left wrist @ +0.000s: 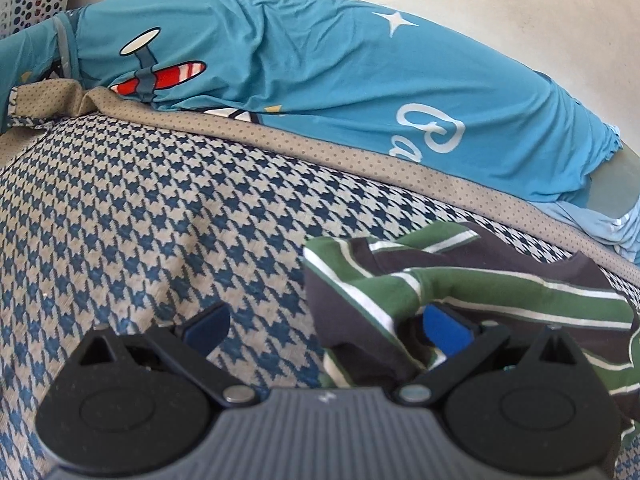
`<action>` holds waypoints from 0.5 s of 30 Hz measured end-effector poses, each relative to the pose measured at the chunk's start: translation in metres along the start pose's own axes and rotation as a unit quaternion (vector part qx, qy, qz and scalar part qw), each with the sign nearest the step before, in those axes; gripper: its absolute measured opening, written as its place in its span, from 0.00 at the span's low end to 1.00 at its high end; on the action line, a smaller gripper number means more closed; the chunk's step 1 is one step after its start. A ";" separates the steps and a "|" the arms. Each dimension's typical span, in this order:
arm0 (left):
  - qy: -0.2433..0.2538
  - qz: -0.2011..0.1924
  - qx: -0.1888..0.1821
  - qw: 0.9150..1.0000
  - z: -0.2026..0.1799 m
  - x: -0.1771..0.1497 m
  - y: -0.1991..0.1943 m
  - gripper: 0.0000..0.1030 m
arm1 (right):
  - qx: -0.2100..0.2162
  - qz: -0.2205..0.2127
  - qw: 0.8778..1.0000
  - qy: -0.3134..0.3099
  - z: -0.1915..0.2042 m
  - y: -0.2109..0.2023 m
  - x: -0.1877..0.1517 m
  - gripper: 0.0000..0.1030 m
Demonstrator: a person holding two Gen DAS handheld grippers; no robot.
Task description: Fold clothes
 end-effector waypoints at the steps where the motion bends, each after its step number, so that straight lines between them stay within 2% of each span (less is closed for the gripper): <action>1: -0.007 0.003 0.002 1.000 0.005 0.000 0.000 1.00 | 0.003 -0.001 1.000 -0.004 0.004 -0.002 0.000 0.31; 3: -0.017 0.008 0.006 1.000 0.013 0.001 0.000 1.00 | 0.029 0.000 1.000 -0.003 0.013 -0.005 -0.002 0.31; 8: -0.028 0.011 0.019 0.999 0.026 0.003 -0.003 1.00 | 0.155 0.023 0.988 -0.002 0.052 -0.015 -0.009 0.31; 11: -0.039 0.003 0.033 0.999 0.038 0.006 -0.008 1.00 | 0.222 0.030 0.974 -0.030 0.087 -0.027 -0.016 0.31; 15: -0.056 -0.004 0.047 0.997 0.054 0.012 -0.012 1.00 | 0.305 0.044 0.949 -0.071 0.137 -0.047 -0.033 0.31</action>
Point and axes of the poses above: each gripper's, at about its wrist camera, not at the fingertips, and y roughly the way its jaws point, z to its left, x to its top, the point moved 4 cm from there along y, roughly the way its jaws point, and after that the axes turned 8 degrees about x, right-handed, at the moved point
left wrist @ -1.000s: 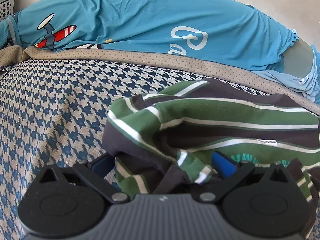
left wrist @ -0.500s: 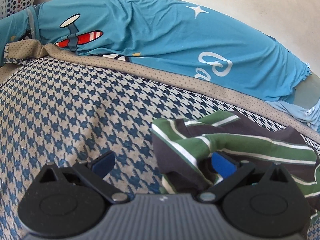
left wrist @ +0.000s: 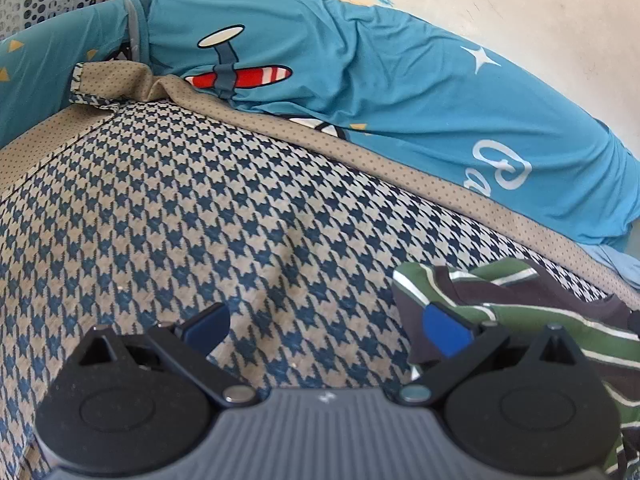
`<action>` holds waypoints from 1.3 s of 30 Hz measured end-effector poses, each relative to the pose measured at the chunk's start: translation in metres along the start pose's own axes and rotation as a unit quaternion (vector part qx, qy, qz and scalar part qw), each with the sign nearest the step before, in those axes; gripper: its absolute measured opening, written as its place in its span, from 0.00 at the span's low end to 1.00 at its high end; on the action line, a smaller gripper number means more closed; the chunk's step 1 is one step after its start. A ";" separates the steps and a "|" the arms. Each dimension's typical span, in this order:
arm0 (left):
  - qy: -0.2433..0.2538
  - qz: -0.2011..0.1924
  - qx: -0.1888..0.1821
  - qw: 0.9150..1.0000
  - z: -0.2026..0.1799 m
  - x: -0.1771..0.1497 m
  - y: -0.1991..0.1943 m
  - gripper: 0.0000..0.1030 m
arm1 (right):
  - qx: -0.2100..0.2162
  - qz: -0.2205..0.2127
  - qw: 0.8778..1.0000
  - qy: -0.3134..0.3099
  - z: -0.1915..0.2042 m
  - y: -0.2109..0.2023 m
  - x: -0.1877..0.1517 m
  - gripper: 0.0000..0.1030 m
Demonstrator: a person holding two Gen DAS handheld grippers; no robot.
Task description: Fold clothes
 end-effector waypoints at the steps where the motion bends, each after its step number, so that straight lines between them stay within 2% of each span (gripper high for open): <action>1: -0.004 0.004 0.003 1.000 0.003 0.002 0.001 1.00 | 0.018 0.006 1.000 -0.010 0.014 0.003 -0.003 0.31; 5: -0.011 0.013 0.010 1.000 0.014 0.004 0.004 1.00 | 0.078 0.029 0.995 -0.046 0.061 0.014 -0.018 0.31; 12: -0.024 0.016 0.018 0.999 0.027 0.007 0.008 1.00 | 0.127 0.050 0.985 -0.103 0.117 0.026 -0.036 0.31; 14: -0.027 0.018 0.020 0.999 0.029 0.007 0.010 1.00 | 0.129 0.051 0.983 -0.117 0.128 0.029 -0.040 0.32; 21: -0.044 0.024 0.037 0.998 0.040 0.008 0.019 1.00 | 0.128 0.039 0.973 -0.190 0.162 0.035 -0.057 0.45; 28: -0.063 0.034 0.033 0.997 0.045 0.009 0.024 1.00 | 0.102 0.041 0.956 -0.272 0.184 0.051 -0.080 0.50; 32: -0.064 0.040 0.029 0.997 0.043 0.008 0.026 1.00 | 0.065 0.051 0.947 -0.311 0.185 0.066 -0.095 0.49; 33: -0.064 0.041 0.028 0.997 0.042 0.008 0.026 1.00 | 0.065 0.054 0.946 -0.315 0.184 0.069 -0.097 0.48; 35: -0.061 0.041 0.026 0.997 0.041 0.008 0.027 1.00 | 0.055 0.052 0.946 -0.314 0.181 0.072 -0.098 0.35; 37: -0.058 0.041 0.026 0.997 0.040 0.008 0.027 1.00 | 0.046 0.050 0.949 -0.307 0.177 0.074 -0.097 0.14; 39: -0.055 0.040 0.027 0.997 0.040 0.007 0.027 1.00 | 0.057 0.046 0.963 -0.261 0.167 0.071 -0.085 0.07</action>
Point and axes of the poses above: each gripper's, at about its wrist camera, not at the fingertips, and y roughly the way its jaws point, z to its left, x to its top, the point moved 4 cm from there along y, roughly the way its jaws point, and after that the axes turned 8 degrees about x, right-handed, at the moved point
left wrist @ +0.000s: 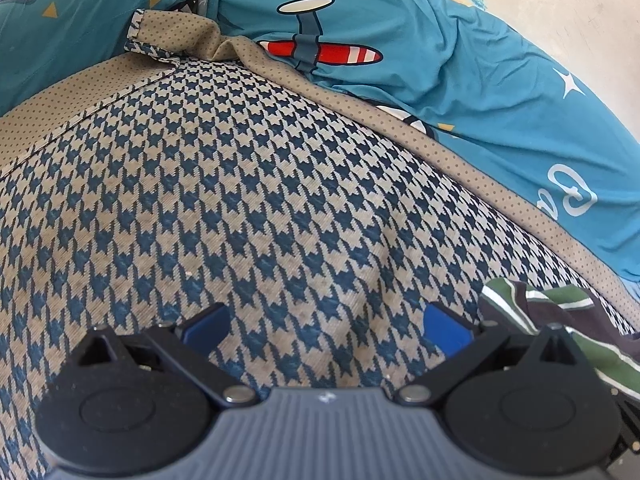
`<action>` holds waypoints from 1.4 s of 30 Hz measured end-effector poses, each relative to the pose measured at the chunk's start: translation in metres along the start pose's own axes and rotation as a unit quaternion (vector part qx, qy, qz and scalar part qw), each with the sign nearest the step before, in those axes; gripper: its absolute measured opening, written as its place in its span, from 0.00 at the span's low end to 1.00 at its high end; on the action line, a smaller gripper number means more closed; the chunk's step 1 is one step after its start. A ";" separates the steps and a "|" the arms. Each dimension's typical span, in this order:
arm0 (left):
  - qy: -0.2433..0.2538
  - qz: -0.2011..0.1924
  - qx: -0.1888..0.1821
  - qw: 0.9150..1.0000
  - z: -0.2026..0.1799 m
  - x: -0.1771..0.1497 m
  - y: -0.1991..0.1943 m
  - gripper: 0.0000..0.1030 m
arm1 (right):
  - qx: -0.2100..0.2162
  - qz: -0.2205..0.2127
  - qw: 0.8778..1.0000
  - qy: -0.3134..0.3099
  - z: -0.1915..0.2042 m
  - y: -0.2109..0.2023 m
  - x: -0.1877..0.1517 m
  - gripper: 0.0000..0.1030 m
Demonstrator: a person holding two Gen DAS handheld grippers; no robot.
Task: Fold clothes
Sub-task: 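Grasp the striped shirt fabric with the right gripper and lift it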
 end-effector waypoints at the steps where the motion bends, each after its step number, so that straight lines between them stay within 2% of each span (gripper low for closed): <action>1: 0.001 0.000 0.000 1.000 0.000 0.000 0.000 1.00 | 0.006 -0.006 1.000 0.029 -0.008 -0.004 0.003 0.06; 3: 0.006 -0.001 0.000 1.000 -0.002 -0.002 0.000 1.00 | 0.020 -0.024 0.994 0.103 -0.031 -0.017 0.013 0.06; 5: 0.013 -0.001 0.000 1.000 -0.004 -0.003 0.001 1.00 | 0.020 -0.045 0.979 0.196 -0.065 -0.033 0.009 0.06; 8: 0.021 -0.002 -0.003 1.000 -0.010 -0.006 0.000 1.00 | 0.019 -0.075 0.941 0.329 -0.117 -0.057 0.002 0.06; 9: 0.024 -0.002 -0.005 1.000 -0.013 -0.007 0.000 1.00 | 0.007 -0.077 0.930 0.360 -0.134 -0.064 -0.006 0.06; 12: 0.034 -0.003 -0.012 0.999 -0.021 -0.010 -0.003 1.00 | -0.032 -0.059 0.906 0.417 -0.171 -0.078 -0.032 0.07; 15: 0.046 -0.004 -0.021 0.999 -0.030 -0.013 -0.006 1.00 | -0.109 -0.034 0.894 0.433 -0.192 -0.099 -0.053 0.13; 17: 0.056 -0.005 -0.025 0.998 -0.036 -0.017 -0.007 1.00 | -0.130 -0.039 0.892 0.431 -0.202 -0.115 -0.057 0.14; 18: 0.061 -0.005 -0.027 0.998 -0.038 -0.019 -0.008 1.00 | -0.132 -0.045 0.892 0.430 -0.205 -0.124 -0.057 0.16; 20: 0.071 -0.005 -0.030 0.997 -0.042 -0.023 -0.010 1.00 | -0.104 -0.065 0.896 0.426 -0.202 -0.134 -0.051 0.17; 22: 0.073 -0.003 -0.031 0.997 -0.043 -0.024 -0.010 1.00 | -0.074 -0.073 0.909 0.405 -0.192 -0.133 -0.043 0.18; 26: 0.074 -0.002 -0.032 0.997 -0.044 -0.025 -0.010 1.00 | -0.051 -0.056 0.952 0.295 -0.149 -0.111 -0.020 0.24; 28: 0.072 0.000 -0.032 0.997 -0.043 -0.024 -0.009 1.00 | -0.049 -0.050 0.970 0.232 -0.125 -0.100 -0.012 0.35; 30: 0.070 0.001 -0.033 0.997 -0.042 -0.022 -0.009 1.00 | -0.055 -0.047 0.979 0.191 -0.110 -0.090 -0.009 0.46; 31: 0.069 0.002 -0.033 0.997 -0.041 -0.022 -0.008 1.00 | -0.058 -0.046 0.983 0.171 -0.102 -0.086 -0.008 0.51; 32: 0.068 0.003 -0.033 0.997 -0.041 -0.021 -0.008 1.00 | -0.061 -0.045 0.986 0.152 -0.095 -0.081 -0.007 0.52; 42: 0.059 0.010 -0.029 0.998 -0.037 -0.019 -0.004 1.00 | -0.120 -0.036 0.989 0.075 -0.083 -0.051 -0.008 0.52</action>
Point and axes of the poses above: each gripper's, at about its wrist camera, not at the fingertips, and y roughly the way its jaws point, z to its left, x to its top, the point moved 4 cm from there along y, roughly the way its jaws point, and after that the axes turned 8 degrees about x, right-handed, at the moved point
